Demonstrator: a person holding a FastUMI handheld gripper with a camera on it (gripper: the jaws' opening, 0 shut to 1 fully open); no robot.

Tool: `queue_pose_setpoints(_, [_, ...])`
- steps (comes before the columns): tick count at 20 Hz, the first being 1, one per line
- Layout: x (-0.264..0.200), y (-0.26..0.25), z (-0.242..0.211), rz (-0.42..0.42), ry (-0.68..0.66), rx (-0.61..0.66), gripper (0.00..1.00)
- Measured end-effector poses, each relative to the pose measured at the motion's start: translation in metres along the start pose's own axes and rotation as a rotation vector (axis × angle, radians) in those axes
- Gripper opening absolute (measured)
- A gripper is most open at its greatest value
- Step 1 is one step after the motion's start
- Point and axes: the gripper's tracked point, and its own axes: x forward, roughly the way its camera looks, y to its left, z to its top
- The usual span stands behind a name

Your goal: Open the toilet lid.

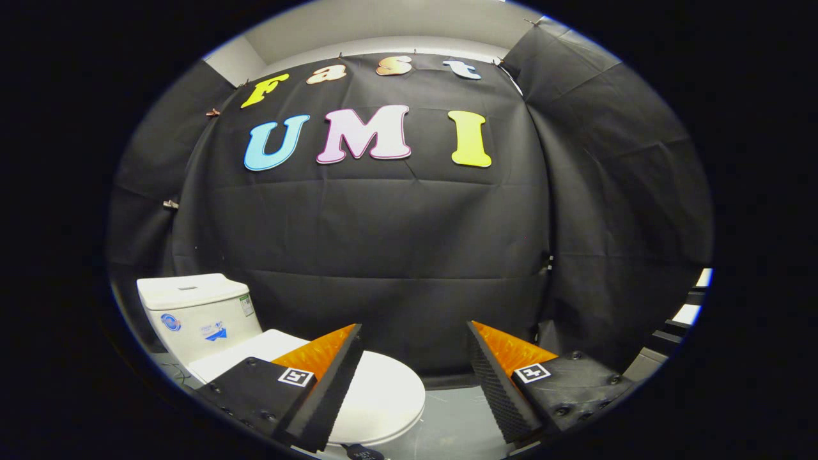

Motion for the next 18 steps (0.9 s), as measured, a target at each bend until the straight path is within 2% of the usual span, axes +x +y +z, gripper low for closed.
queue_pose_setpoints(6, [0.003, 0.006, 0.026, 0.001, -0.022, -0.003, 0.98])
queue_pose_setpoints(11, [0.004, 0.003, 0.037, 0.013, 0.001, 0.074, 0.98])
queue_pose_setpoints(14, [-0.004, -0.015, 0.015, -0.002, 0.068, 0.132, 0.98])
queue_pose_setpoints(18, [-0.031, -0.023, -0.056, -0.008, 0.245, 0.241, 0.98])
